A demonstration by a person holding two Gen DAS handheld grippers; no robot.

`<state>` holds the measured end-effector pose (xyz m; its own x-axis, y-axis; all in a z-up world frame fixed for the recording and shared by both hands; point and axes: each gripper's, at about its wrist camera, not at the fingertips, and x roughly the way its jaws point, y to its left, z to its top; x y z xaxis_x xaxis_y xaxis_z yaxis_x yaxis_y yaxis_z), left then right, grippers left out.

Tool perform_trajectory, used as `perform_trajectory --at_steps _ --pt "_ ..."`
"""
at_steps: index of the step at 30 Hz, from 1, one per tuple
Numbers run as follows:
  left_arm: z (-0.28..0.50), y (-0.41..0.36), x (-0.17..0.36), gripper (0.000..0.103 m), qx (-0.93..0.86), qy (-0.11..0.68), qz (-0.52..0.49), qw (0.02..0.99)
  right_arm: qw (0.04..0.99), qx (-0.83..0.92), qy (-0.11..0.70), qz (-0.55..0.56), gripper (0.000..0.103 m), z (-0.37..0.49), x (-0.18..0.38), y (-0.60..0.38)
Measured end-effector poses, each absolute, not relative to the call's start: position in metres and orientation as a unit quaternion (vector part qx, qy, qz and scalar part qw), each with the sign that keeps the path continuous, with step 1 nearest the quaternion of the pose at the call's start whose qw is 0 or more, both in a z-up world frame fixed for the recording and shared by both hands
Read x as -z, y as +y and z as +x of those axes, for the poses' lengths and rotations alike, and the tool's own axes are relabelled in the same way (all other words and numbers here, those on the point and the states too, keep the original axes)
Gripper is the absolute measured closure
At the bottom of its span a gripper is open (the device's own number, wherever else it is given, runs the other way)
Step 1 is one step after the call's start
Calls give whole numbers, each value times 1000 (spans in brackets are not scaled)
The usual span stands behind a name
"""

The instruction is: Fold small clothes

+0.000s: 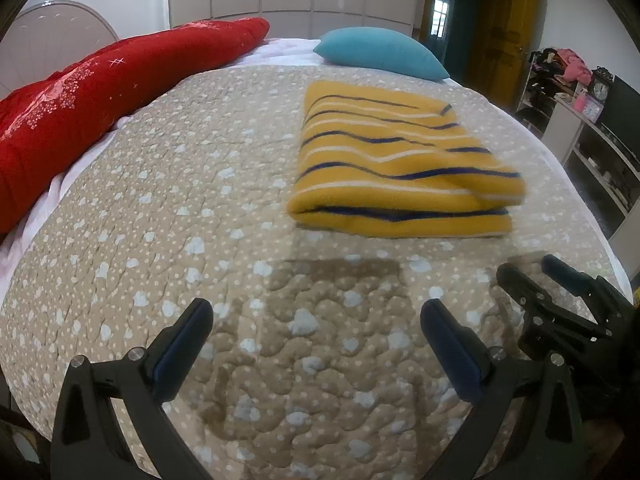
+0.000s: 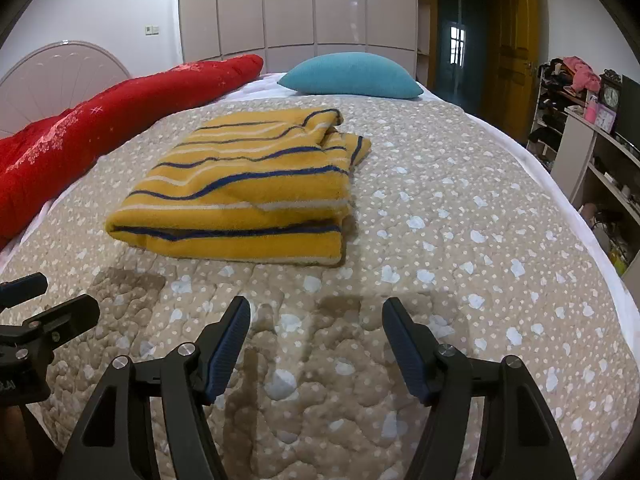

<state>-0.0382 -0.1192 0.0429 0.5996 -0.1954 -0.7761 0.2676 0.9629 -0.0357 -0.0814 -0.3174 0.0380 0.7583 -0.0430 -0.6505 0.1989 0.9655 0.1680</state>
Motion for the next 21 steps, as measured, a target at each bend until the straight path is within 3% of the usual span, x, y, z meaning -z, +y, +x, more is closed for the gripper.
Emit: perform_trajectory --at_steps 21 --pt "-34 -106 -39 0 107 430 35 896 924 78 366 76 27 -75 -31 -300"
